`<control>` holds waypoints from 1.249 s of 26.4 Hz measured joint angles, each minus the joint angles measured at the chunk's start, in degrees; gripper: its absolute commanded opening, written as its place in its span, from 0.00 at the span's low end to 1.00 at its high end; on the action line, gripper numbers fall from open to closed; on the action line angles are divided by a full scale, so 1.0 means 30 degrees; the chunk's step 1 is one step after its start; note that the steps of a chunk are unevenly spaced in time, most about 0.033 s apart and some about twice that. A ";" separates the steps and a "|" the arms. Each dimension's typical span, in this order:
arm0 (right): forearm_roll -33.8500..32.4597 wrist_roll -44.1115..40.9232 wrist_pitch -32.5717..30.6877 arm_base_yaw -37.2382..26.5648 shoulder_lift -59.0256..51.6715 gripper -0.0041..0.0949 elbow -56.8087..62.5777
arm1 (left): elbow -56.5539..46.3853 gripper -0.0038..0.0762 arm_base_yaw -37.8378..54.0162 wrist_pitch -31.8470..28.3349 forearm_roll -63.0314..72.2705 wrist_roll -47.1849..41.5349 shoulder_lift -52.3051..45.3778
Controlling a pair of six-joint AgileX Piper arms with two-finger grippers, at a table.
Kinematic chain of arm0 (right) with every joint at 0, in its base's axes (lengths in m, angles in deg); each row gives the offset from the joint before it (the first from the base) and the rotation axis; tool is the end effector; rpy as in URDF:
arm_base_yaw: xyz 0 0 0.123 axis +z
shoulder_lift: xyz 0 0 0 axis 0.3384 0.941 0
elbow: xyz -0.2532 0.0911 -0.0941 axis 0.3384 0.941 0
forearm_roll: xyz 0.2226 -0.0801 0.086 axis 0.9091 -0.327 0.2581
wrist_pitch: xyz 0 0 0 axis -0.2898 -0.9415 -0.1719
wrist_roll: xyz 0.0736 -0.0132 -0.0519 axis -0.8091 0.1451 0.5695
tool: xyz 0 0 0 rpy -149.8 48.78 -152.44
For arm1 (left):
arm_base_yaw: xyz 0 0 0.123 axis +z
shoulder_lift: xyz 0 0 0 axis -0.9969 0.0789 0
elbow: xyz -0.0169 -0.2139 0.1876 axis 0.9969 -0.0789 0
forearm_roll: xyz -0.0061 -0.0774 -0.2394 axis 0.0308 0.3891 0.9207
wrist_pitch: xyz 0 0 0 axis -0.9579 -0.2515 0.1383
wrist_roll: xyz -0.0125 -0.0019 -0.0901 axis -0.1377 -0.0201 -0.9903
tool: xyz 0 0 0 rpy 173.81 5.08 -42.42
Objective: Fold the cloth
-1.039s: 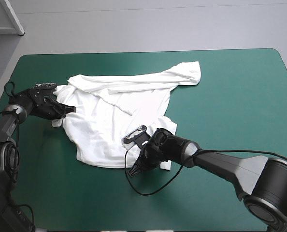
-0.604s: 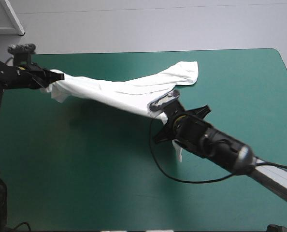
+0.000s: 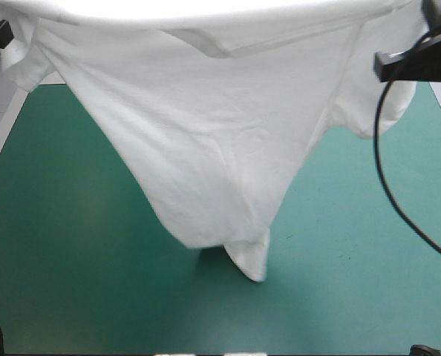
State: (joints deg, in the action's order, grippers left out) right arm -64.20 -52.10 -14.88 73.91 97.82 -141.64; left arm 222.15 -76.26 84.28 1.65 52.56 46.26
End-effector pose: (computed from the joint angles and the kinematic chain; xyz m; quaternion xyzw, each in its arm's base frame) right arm 0.1221 0.0546 0.6354 -0.0899 0.6727 -0.0128 0.7343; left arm 0.1701 -0.0034 0.6455 0.1183 0.6789 -0.0068 0.7246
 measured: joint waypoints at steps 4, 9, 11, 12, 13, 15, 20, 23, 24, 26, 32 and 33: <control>0.0163 0.1366 0.0401 0.0000 -0.0080 0.02 -0.2187 | 0.1344 0.04 -0.0019 0.0018 -0.0291 -0.0060 -0.0151; 0.1071 0.2578 0.0808 0.0000 0.0011 0.02 -0.2309 | 0.1942 0.04 -0.0019 -0.0281 -0.0709 -0.0076 -0.0153; 0.1029 0.2734 0.0908 0.0000 0.0243 0.02 -0.2309 | 0.2049 0.04 -0.0019 -0.0246 -0.0710 -0.0076 -0.0133; 0.0927 0.2755 0.0955 0.0000 0.0373 0.02 -0.2309 | 0.2051 0.04 -0.0019 -0.0191 -0.0710 -0.0076 -0.0118; 0.0780 0.2816 0.0982 0.0000 0.0562 0.02 -0.2309 | 0.2066 0.04 -0.0019 -0.0065 -0.0662 -0.0076 -0.0005; 0.0423 0.2822 0.1003 0.0000 0.1023 0.02 -0.2323 | 0.2088 0.04 -0.0019 0.0278 -0.0593 -0.0076 0.0336; -0.1643 0.2110 0.0863 -0.0466 0.3371 0.02 -0.2371 | 0.2088 0.04 -0.0019 0.1193 -0.0262 -0.0076 0.2316; -0.1039 0.1713 0.1246 -0.2339 0.5520 0.02 -0.2371 | 0.2070 0.04 -0.0019 0.1332 0.0366 0.0097 0.4264; -0.0319 0.1526 0.1467 -0.3494 0.6285 0.02 -0.2371 | 0.2056 0.04 -0.0019 0.1256 0.0519 0.0230 0.5051; 0.1385 0.1226 0.2008 -0.5426 0.7653 0.02 -0.2330 | 0.2034 0.04 -0.0019 0.0906 0.0801 0.0564 0.6653; 0.6384 0.0792 0.5144 -1.0042 1.1724 0.02 -0.2293 | 0.1936 0.04 -0.0019 -0.1491 0.1019 0.1210 1.0905; 0.6783 0.0788 0.5692 -1.0441 1.2429 0.02 -0.2293 | 0.1921 0.04 -0.0039 -0.2001 0.1176 0.1389 1.1657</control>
State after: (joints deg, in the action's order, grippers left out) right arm -43.85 -49.74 2.20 42.58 135.10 -148.52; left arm 227.91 -76.38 78.28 5.18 56.72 81.23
